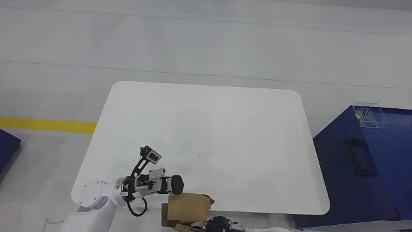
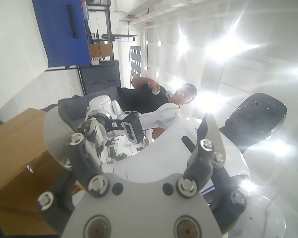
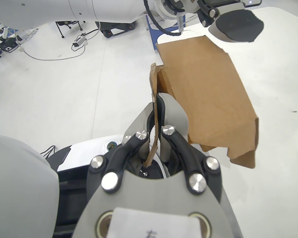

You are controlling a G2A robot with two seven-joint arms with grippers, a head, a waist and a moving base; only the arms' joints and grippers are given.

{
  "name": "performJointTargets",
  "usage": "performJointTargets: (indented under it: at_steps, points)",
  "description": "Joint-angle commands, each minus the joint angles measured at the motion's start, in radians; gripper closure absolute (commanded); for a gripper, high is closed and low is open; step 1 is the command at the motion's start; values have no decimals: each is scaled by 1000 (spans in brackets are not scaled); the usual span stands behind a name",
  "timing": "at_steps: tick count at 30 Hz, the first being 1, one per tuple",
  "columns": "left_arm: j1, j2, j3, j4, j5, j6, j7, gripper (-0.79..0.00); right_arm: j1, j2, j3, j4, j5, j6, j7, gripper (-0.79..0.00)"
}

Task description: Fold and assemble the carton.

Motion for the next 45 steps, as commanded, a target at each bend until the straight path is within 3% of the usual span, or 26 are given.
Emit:
performJointTargets:
  at_steps: [1,8,16,20,23,28,34,45]
  points:
    - [-4,1,11,-4,18,7,-6,-785,3,1,-4,2,2,1,1,0]
    - [-21,1,51,-6,90,31,26,-785,10,5,-2,12,50,3,-12,0]
    - [-16,0,43,-12,75,-5,57,-785,10,5,-2,12,50,3,-12,0]
    - [-16,0,43,-12,75,-5,57,-785,15,7,47,5,172,28,-17,0]
    - [-16,0,43,-12,75,-5,57,-785,21,21,127,-11,356,-24,68,0]
    - [-16,0,43,-12,75,-5,57,-785,40,49,252,-37,751,-43,334,0]
    - [-16,0,43,-12,75,-5,57,-785,128,82,322,8,1241,50,682,0]
    - [-16,0,43,-12,75,-5,57,-785,128,82,322,8,1241,50,682,0]
